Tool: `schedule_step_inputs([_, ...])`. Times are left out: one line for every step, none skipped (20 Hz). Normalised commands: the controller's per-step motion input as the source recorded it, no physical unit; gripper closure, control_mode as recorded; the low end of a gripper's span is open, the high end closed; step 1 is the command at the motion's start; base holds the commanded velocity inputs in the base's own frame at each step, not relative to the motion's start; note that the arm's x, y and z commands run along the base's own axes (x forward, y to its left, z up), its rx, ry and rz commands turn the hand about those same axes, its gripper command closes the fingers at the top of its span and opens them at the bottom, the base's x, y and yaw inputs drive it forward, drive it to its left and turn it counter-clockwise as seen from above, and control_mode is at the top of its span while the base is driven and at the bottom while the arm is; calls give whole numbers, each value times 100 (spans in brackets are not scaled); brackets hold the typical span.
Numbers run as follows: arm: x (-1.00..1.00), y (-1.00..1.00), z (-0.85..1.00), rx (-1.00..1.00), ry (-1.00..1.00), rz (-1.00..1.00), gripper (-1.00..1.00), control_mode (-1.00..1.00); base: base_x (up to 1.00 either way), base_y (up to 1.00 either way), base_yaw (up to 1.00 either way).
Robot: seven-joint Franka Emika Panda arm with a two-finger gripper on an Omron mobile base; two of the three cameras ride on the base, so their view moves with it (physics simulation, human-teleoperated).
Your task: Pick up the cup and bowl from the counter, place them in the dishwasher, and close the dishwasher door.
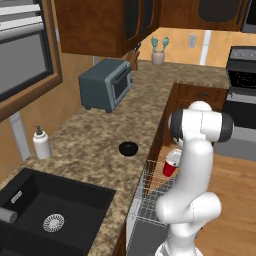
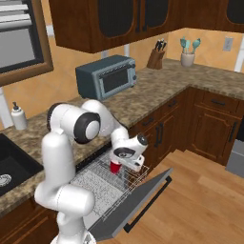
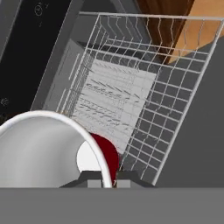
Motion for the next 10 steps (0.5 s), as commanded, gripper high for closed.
schedule_step_inputs([0, -22, -84, 3, 0, 20, 100, -100, 0, 0, 0])
schedule_step_inputs([0, -16, -86, 3, 0, 19, 100, -100, 0, 0, 0])
schedule_step_inputs([0, -11, -84, 2, 0, 19, 100, -100, 0, 0, 0])
schedule_step_inputs([0, -4, -75, 1, 0, 17, 100, -100, 0, 0, 0])
schedule_step_inputs([0, 0, -57, 3, -14, 21, 100, -100, 0, 0, 0])
schedule_step_inputs([5, 16, -46, 11, -23, 23, 100, -100, 0, 0, 0])
schedule_step_inputs([10, 14, -54, 16, -17, 23, 100, -100, 0, 0, 0])
schedule_step_inputs([8, 15, -50, 21, -13, 23, 100, -100, 0, 0, 0])
schedule_step_inputs([0, 7, -37, 19, -4, 22, 100, -100, 0, 0, 0])
schedule_step_inputs([0, 13, -54, 17, 0, 20, 100, -100, 0, 0, 0])
